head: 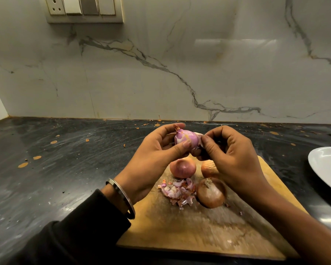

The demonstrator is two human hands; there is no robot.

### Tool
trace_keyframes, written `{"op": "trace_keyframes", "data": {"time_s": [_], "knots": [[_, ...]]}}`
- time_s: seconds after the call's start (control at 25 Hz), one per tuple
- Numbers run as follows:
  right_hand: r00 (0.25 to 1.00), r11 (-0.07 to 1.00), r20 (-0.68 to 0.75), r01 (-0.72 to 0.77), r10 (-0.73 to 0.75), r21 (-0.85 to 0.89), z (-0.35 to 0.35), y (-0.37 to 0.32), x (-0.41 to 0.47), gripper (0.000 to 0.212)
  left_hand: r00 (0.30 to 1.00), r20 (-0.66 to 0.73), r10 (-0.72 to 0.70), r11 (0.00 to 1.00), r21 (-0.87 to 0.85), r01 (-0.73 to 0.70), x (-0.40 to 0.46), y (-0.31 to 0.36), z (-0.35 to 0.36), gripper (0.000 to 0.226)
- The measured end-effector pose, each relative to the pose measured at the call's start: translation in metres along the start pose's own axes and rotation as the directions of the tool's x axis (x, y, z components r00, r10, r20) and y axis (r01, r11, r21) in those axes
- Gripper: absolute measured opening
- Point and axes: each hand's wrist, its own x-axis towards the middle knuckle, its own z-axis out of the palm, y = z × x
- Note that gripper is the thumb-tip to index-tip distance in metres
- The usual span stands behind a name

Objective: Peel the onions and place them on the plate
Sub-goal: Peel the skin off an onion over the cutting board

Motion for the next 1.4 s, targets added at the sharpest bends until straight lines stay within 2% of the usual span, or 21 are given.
{"op": "trace_keyframes", "data": {"time_s": [0.08, 0.32, 0.44, 0.56, 0.72, 0.88, 1.12, 1.4], "knots": [[1.0, 0.999, 0.011, -0.018, 0.017, 0.034, -0.0003, -0.001, 0.0, 0.003, 0.999, 0.013, -0.032, 0.998, -0.048, 0.033, 0.0003, 0.0007, 0.0006, 0.041], [0.999, 1.0, 0.031, -0.023, 0.023, 0.017, 0.0026, -0.0003, -0.0008, 0.012, 1.0, 0.015, -0.022, 0.999, -0.04, 0.022, -0.0008, 0.0017, 0.0018, 0.042], [0.996, 0.994, -0.007, -0.091, 0.092, 0.058, 0.0011, 0.0034, 0.0002, 0.01, 0.997, 0.029, -0.071, 0.987, -0.141, 0.075, -0.0007, 0.0026, 0.0008, 0.048], [0.99, 0.984, -0.019, -0.136, 0.139, 0.118, -0.0015, 0.0032, 0.0016, 0.015, 0.994, 0.027, -0.11, 0.97, -0.213, 0.113, -0.0001, 0.0034, 0.0006, 0.043], [0.99, 0.973, 0.021, -0.139, 0.138, 0.186, 0.0, -0.0017, 0.0006, 0.015, 0.993, -0.004, -0.117, 0.982, -0.147, 0.116, 0.0001, 0.0019, 0.0024, 0.037], [0.991, 0.988, 0.066, -0.122, 0.117, 0.092, 0.0022, -0.0046, -0.0021, 0.029, 0.998, 0.024, -0.063, 0.992, -0.108, 0.065, -0.0031, 0.0008, 0.0055, 0.037], [0.997, 0.996, 0.025, -0.068, 0.066, 0.064, -0.0011, 0.0029, 0.0003, 0.013, 0.998, -0.017, -0.057, 0.996, -0.071, 0.056, -0.0024, -0.0018, 0.003, 0.045], [0.997, 0.992, -0.025, -0.076, 0.079, 0.105, -0.0002, 0.0005, 0.0006, 0.02, 0.995, 0.008, -0.102, 0.975, -0.196, 0.101, -0.0005, 0.0003, -0.0003, 0.044]]}}
